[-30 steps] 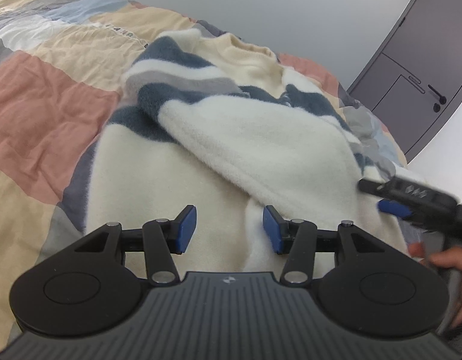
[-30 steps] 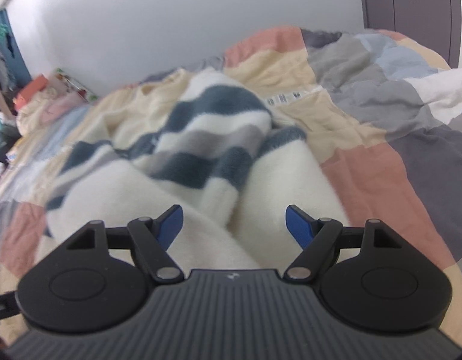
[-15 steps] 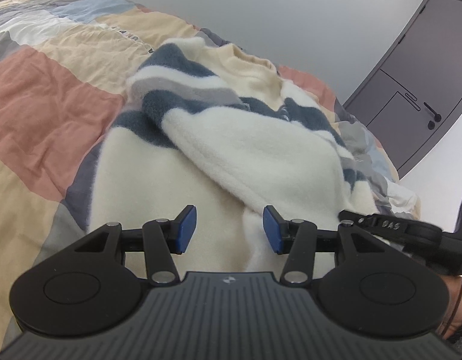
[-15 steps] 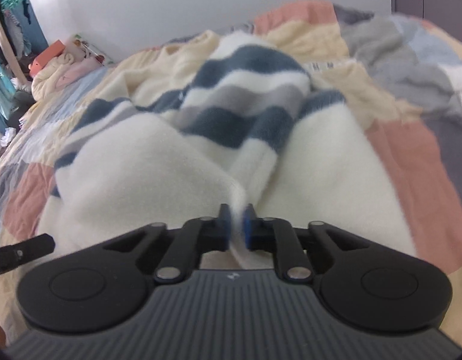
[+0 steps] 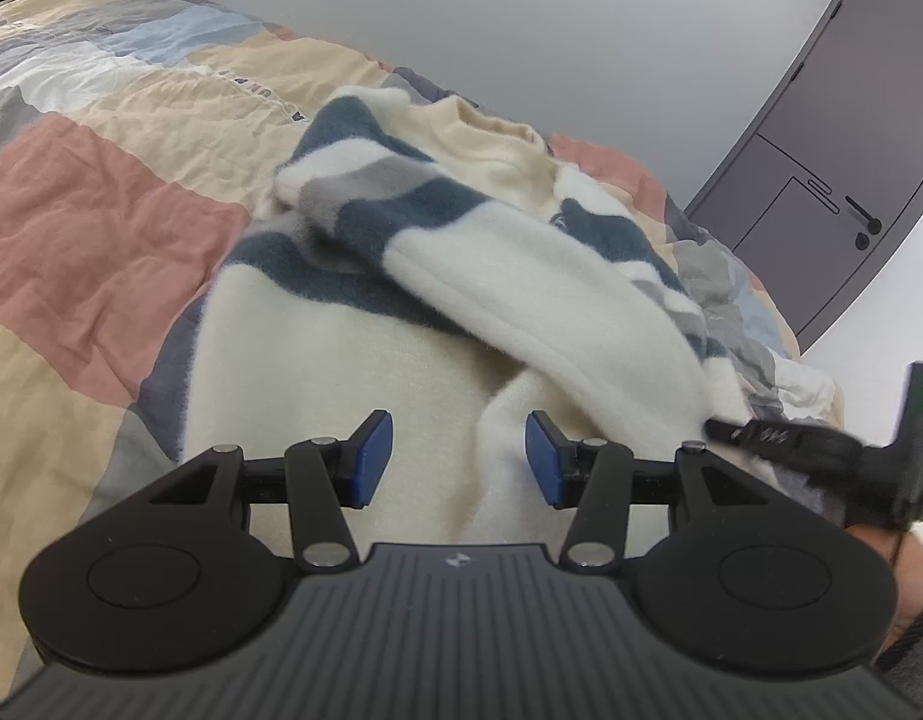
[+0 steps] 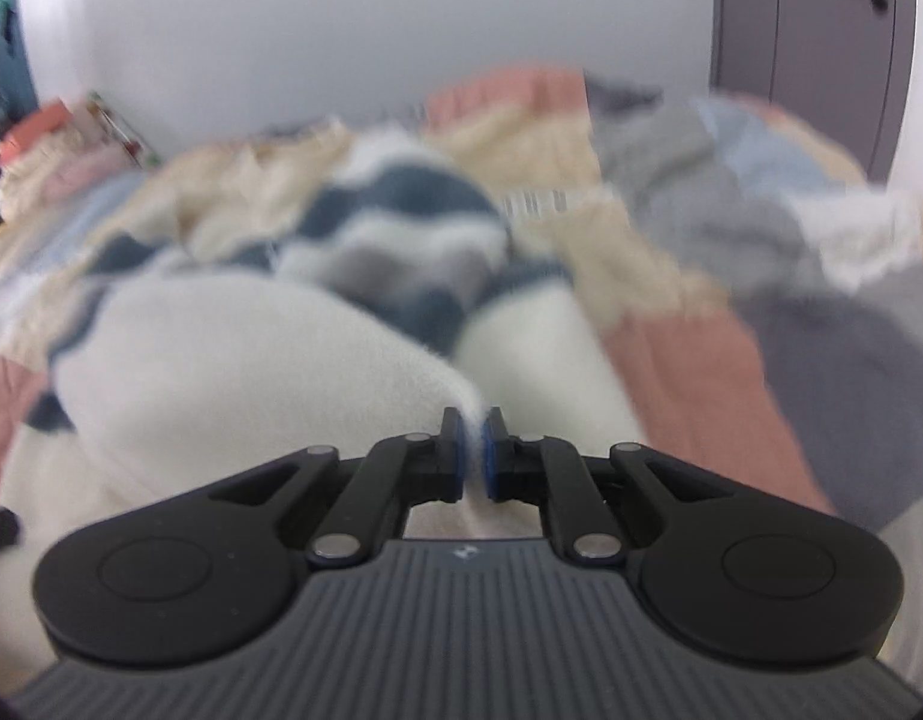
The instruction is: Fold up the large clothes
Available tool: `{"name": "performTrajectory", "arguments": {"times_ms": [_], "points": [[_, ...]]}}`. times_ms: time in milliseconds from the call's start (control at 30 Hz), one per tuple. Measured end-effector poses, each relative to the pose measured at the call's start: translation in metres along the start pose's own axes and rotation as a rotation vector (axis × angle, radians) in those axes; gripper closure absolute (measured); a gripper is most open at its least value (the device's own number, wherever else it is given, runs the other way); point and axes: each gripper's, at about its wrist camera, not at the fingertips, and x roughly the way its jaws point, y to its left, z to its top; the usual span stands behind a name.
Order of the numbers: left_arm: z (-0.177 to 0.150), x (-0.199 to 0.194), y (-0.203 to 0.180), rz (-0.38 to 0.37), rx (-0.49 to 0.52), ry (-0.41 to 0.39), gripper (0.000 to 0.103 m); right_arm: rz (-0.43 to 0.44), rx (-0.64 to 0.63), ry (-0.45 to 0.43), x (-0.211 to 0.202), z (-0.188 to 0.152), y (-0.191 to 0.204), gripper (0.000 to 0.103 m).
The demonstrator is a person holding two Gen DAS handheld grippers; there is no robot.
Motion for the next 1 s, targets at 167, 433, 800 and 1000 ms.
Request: {"name": "performTrajectory", "arguments": {"times_ms": [167,433,800,1000], "points": [[0.000,0.001,0.002,0.010,-0.001,0.004,0.048,-0.030,-0.026,0.004,0.001,-0.008,0.009,0.089],[-0.001,0.005,0.004,0.032,-0.020,0.028,0.048,0.012,-0.037,-0.123,-0.022,-0.007,0.016,0.054],[-0.011,0.023,0.001,0.085,0.016,0.088,0.048,0.241,-0.218,-0.002,0.001,-0.015,0.066,0.054],[-0.015,0.030,0.000,0.108,0.003,0.102,0.048,0.235,-0.237,0.029,0.022,-0.017,0.072,0.052]]}}
